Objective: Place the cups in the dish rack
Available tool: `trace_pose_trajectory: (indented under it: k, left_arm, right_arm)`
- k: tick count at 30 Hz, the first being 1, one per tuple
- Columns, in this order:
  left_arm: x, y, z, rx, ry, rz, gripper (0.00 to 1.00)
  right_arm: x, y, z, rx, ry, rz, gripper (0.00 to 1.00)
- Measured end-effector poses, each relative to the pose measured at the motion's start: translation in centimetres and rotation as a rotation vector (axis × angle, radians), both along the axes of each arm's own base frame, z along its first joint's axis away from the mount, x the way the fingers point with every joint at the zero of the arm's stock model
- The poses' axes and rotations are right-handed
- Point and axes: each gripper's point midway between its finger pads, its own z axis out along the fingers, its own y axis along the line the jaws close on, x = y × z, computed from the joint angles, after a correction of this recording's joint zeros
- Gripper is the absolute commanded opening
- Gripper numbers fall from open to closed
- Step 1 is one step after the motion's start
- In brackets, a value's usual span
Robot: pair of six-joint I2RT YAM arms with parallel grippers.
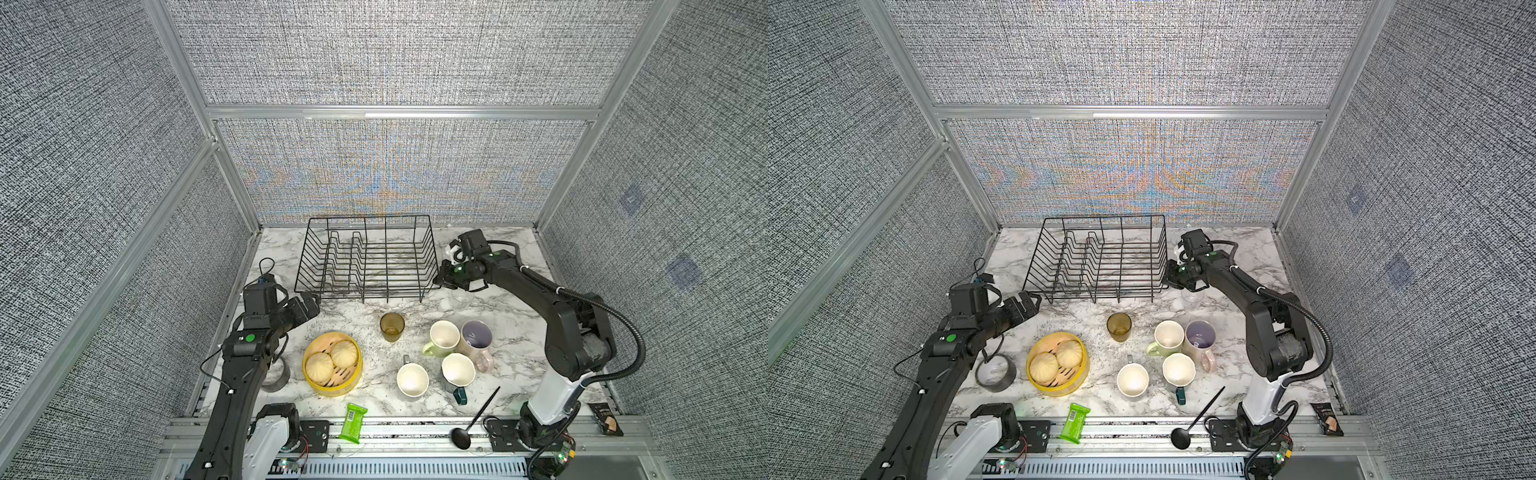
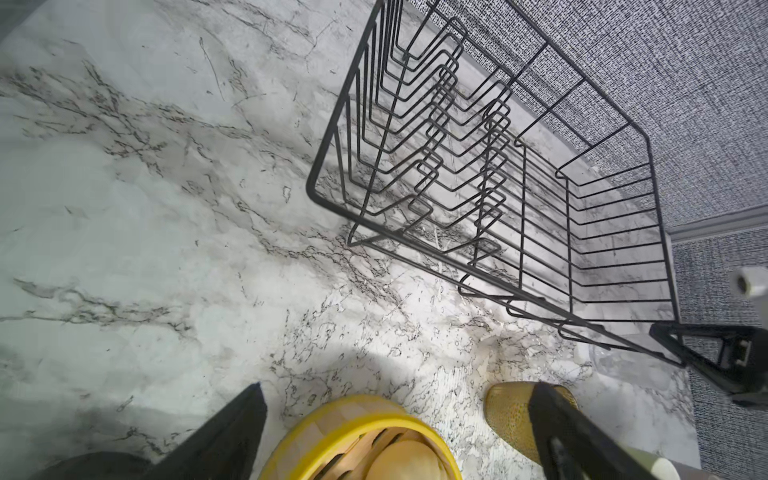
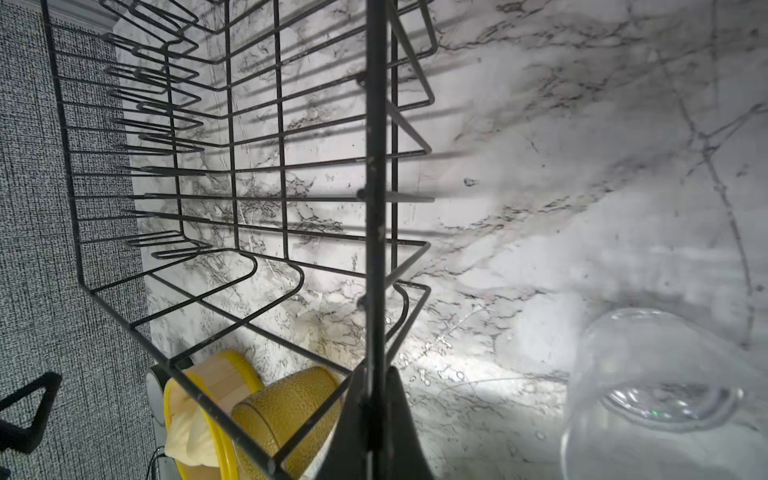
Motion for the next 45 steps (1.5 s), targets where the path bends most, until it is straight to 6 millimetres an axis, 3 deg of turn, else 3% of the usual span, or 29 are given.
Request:
trace_pose_trajectory:
  k: [16,23,27,34,38,45]
  left_arm:
    - [0.4,-2.5,2.7,-0.092,-0.046,-0.124,0.99]
    - [0.1,-4.5,3.5,-0.173,-0.088,-0.225,0.97]
    - [-0.2,-5.7,3.4,-0.216,-0.07,-0.284,0.96]
    - [-1.4,-7.0,4.1,-0.244,-0.077,-0.346,0.96]
    - [-2.3,-7.9,4.1,-0.247,-0.059,-0.381,0.96]
    - [-4.2,-9.5,3.3,-0.213,-0.02,-0.426,0.94]
  right_arm:
    - [-2.2,-5.9,-0.1,-0.059,-0.011,0.021,0.0]
    - [-2.5,-7.0,-1.0,-0.062,-0.011,-0.004,0.0]
    - [-2.1,-7.6,-1.1,-0.046,-0.016,-0.016,0.04]
    - [-1.3,-10.1,-0.9,-0.027,-0.027,-0.097,0.2]
    - [-1.4,-10.1,-0.3,-0.018,-0.048,-0.105,0.31]
    - [-1.7,-11.0,2.4,-0.024,-0.119,-0.129,0.39]
